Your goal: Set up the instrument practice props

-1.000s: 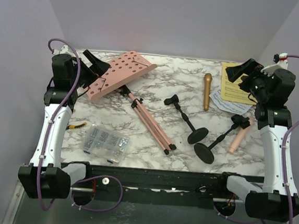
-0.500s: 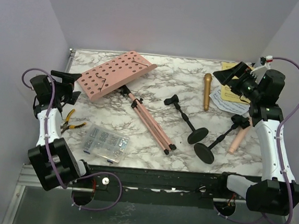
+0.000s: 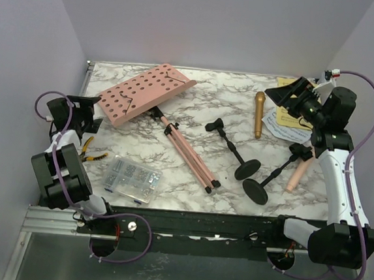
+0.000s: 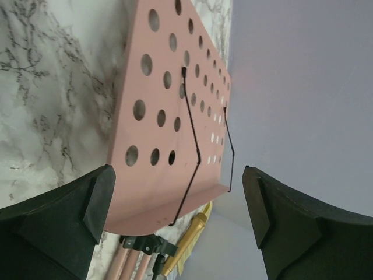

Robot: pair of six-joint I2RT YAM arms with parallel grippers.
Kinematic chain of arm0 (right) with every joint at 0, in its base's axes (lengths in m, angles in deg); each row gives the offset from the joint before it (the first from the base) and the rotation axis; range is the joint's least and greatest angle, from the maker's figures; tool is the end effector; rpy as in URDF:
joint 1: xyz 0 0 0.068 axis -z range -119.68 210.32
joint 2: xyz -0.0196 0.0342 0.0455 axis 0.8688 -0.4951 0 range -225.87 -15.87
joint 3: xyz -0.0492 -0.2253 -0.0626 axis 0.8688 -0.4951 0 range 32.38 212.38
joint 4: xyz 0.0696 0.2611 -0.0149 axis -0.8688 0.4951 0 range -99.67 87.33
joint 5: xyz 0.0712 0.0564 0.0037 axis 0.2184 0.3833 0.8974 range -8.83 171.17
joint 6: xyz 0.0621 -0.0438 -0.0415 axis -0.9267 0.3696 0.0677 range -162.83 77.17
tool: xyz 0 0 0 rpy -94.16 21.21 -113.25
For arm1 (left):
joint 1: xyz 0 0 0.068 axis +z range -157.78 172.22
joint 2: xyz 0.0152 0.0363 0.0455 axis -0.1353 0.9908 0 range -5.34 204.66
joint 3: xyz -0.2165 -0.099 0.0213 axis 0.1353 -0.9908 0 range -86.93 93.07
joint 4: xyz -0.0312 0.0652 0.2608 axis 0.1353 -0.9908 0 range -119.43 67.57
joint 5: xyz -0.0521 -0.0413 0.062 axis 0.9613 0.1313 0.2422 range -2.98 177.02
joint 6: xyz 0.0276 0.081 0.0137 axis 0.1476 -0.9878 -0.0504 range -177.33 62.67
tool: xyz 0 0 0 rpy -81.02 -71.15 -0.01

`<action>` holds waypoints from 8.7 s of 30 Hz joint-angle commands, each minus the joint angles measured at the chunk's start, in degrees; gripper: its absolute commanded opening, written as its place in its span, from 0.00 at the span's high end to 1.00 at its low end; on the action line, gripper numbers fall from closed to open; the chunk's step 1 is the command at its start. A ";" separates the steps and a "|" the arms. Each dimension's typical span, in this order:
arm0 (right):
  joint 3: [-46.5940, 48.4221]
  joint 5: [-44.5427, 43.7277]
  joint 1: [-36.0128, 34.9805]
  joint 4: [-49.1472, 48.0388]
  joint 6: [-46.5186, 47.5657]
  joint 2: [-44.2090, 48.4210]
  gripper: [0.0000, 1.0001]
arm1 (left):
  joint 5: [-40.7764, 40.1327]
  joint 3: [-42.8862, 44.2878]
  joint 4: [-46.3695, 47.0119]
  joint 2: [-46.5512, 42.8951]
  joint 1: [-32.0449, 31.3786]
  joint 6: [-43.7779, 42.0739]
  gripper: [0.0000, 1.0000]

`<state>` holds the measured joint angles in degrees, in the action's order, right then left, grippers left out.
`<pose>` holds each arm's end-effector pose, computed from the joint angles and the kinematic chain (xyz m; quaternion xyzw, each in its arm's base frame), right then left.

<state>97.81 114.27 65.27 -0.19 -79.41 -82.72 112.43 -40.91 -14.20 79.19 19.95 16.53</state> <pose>0.3242 0.0139 0.3515 0.0925 0.7554 0.3776 0.5274 0.3326 0.1377 0.1575 -0.5863 0.6197 -0.3658 0.3721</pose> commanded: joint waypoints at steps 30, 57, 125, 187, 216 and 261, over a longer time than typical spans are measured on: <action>-2.92 3.75 0.21 -2.01 -2.24 2.52 0.00 | 13.16 -1.28 41.25 28.97 -7.61 5.55 0.58; -6.16 10.79 0.10 -5.12 -0.07 -3.58 0.00 | 18.90 -2.78 81.67 24.35 -8.45 24.47 1.00; 29.79 -48.94 -52.07 -42.53 44.81 -55.75 0.99 | 19.70 11.25 7.07 -14.64 -11.64 -10.05 0.01; 11.98 -46.71 -57.86 -93.87 57.20 -29.10 0.99 | -34.07 6.66 -2.16 -15.55 -63.85 -64.59 0.40; 21.73 -42.19 -57.86 -97.19 56.09 -31.40 1.00 | -28.86 4.23 1.59 -8.62 -59.28 -61.90 0.41; 45.51 -59.59 -58.55 -101.28 86.48 -57.13 0.99 | -28.64 3.30 0.74 -21.44 -52.19 -54.53 0.01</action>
<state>142.09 53.31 6.43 -91.73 5.66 -141.04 80.34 -38.70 -14.81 57.23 -34.71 -42.24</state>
